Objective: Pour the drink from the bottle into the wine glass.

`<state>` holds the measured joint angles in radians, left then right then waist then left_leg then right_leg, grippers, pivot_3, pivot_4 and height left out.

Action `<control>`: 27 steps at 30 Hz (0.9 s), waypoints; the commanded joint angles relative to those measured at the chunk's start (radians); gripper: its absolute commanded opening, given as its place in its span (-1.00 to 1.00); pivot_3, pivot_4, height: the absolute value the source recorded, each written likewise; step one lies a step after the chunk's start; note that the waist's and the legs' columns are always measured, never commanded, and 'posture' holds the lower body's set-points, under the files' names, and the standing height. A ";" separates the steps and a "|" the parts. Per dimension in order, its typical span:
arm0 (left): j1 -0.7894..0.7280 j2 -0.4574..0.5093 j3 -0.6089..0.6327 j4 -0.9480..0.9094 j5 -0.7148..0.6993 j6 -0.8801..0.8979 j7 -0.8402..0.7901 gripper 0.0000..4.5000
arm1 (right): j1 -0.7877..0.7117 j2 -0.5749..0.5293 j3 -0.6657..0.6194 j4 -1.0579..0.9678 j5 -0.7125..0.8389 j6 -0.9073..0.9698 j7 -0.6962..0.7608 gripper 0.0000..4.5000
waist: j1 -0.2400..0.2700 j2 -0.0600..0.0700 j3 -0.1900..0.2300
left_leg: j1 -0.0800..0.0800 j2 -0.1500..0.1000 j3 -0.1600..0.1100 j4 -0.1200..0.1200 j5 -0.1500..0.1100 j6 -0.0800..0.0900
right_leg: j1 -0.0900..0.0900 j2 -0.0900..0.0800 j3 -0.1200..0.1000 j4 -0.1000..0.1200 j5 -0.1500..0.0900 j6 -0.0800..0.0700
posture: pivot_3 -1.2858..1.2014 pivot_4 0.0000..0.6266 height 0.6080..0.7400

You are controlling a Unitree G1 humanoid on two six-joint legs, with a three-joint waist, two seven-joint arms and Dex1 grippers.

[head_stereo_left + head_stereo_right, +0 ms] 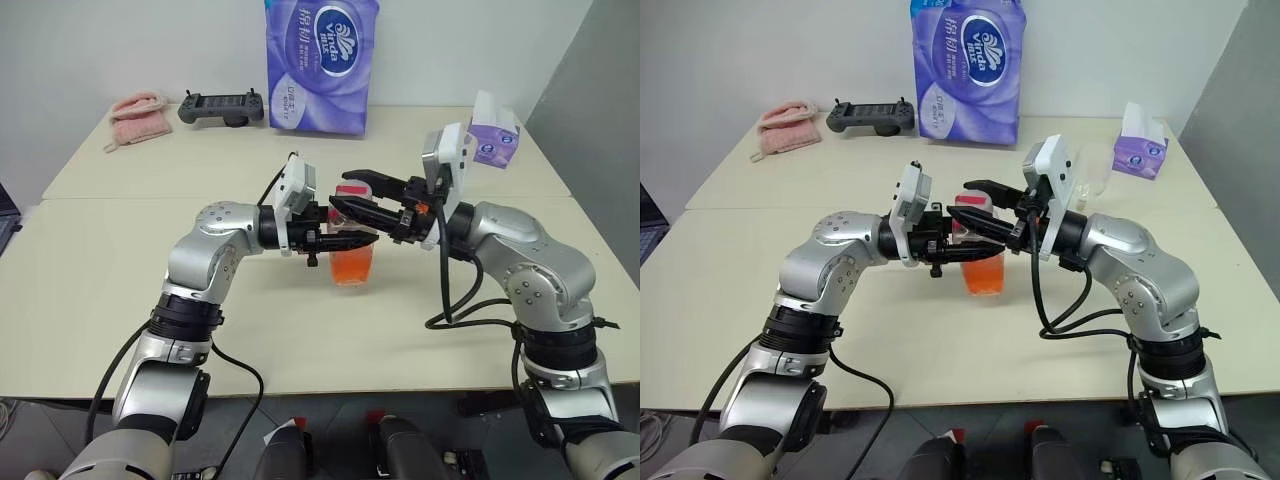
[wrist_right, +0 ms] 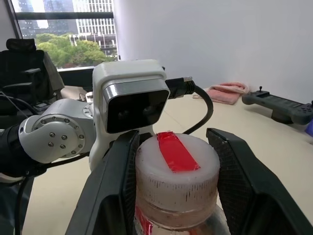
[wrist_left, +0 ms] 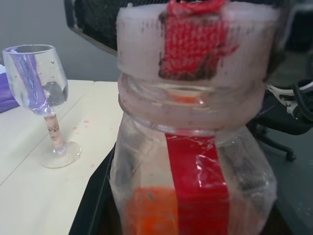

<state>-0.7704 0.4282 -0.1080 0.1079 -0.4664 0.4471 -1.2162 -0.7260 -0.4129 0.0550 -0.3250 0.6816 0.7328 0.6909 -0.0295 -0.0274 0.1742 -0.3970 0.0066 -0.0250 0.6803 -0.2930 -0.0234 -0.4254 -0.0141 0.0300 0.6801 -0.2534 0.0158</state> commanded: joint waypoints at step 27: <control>0.015 0.025 0.025 -0.074 -0.039 -0.006 0.016 -0.23 | 0.525 -0.038 -0.143 -0.006 -0.429 -0.277 -0.490 -0.18 | -0.002 0.000 0.000 | 0.000 -0.002 0.001 -0.001 0.001 0.001 | 0.000 0.000 0.001 0.001 0.000 0.000 | 0.03 -0.52 1.00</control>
<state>-0.7403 0.4542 -0.0993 0.0790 -0.4943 0.4520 -1.2073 -0.1989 -0.4753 -0.0866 -0.3096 0.2963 0.5258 0.2475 -0.0312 -0.0270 0.1742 -0.3960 0.0059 -0.0233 0.6794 -0.2914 -0.0232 -0.4252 -0.0134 0.0321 0.6810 -0.2536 0.0163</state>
